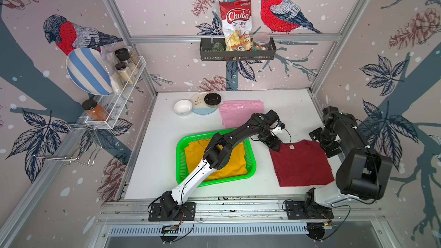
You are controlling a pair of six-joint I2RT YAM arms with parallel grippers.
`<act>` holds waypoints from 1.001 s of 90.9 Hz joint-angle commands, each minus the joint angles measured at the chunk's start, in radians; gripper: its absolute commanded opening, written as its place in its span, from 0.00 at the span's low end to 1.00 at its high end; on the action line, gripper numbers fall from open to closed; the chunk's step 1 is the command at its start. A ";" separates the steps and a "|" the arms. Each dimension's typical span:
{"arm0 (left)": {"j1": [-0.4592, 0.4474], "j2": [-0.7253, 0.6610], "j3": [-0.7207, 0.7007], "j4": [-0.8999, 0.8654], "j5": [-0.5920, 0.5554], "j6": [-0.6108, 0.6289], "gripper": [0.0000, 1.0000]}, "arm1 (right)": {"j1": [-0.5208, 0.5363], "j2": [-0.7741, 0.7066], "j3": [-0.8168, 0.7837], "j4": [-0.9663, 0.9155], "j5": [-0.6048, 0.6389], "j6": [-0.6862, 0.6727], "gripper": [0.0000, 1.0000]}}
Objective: Put the folded t-shirts into the basket
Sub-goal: Pick up the T-shirt from the center of the board.
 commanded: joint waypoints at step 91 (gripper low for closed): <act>0.009 0.077 -0.088 -0.200 -0.090 -0.013 0.51 | 0.012 0.156 0.094 -0.072 0.023 0.066 0.98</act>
